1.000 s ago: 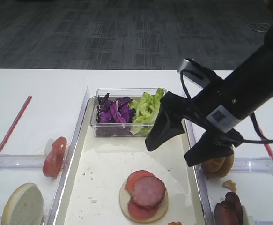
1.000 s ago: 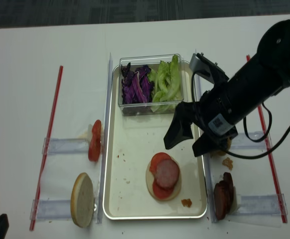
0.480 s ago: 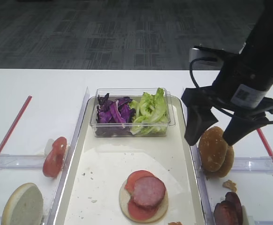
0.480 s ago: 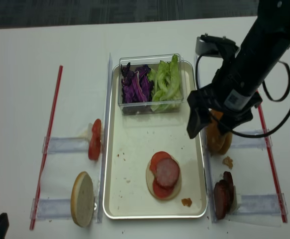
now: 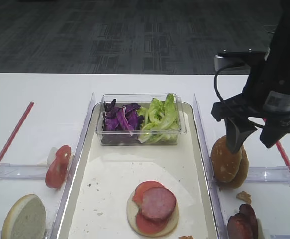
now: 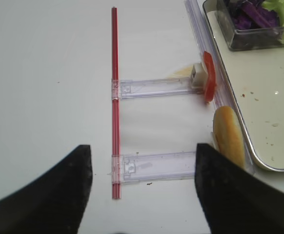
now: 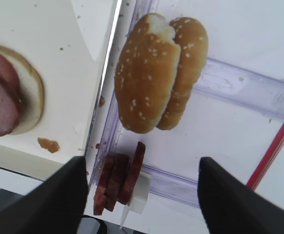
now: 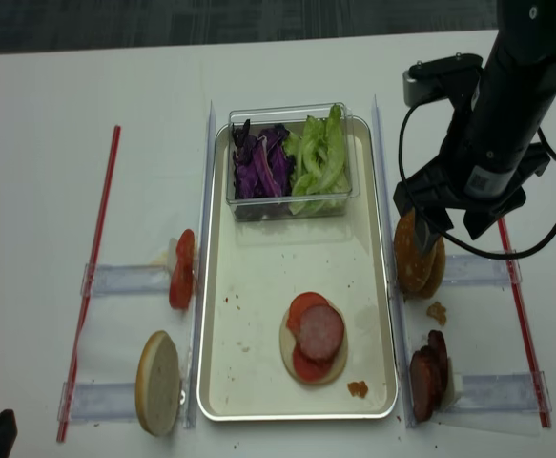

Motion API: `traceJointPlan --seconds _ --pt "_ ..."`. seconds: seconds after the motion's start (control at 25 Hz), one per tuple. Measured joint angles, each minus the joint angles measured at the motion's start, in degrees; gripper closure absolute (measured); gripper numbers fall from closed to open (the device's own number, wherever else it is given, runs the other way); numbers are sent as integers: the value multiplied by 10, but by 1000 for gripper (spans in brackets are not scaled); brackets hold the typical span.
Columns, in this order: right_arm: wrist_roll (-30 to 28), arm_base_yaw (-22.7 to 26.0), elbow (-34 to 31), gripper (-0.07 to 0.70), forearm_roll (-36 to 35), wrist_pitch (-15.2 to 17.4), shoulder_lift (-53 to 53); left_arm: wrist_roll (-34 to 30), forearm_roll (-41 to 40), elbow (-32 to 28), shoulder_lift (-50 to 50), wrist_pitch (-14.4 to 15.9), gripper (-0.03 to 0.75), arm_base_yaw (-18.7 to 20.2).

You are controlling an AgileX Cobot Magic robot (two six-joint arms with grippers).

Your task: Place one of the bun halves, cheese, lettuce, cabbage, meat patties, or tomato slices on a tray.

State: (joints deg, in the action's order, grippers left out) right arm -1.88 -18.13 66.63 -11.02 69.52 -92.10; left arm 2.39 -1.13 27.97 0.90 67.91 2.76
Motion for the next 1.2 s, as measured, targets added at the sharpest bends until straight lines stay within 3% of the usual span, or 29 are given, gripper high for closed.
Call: traceJointPlan --seconds 0.32,0.56,0.96,1.2 --pt "0 0 0 118 3 0 0 0 0 0 0 0 286 0" --pt "27 1 0 118 60 0 0 0 0 0 0 0 286 0" --pt "19 119 0 118 45 0 0 0 0 0 0 0 286 0" --pt "5 147 0 118 53 0 0 0 0 0 0 0 286 0"
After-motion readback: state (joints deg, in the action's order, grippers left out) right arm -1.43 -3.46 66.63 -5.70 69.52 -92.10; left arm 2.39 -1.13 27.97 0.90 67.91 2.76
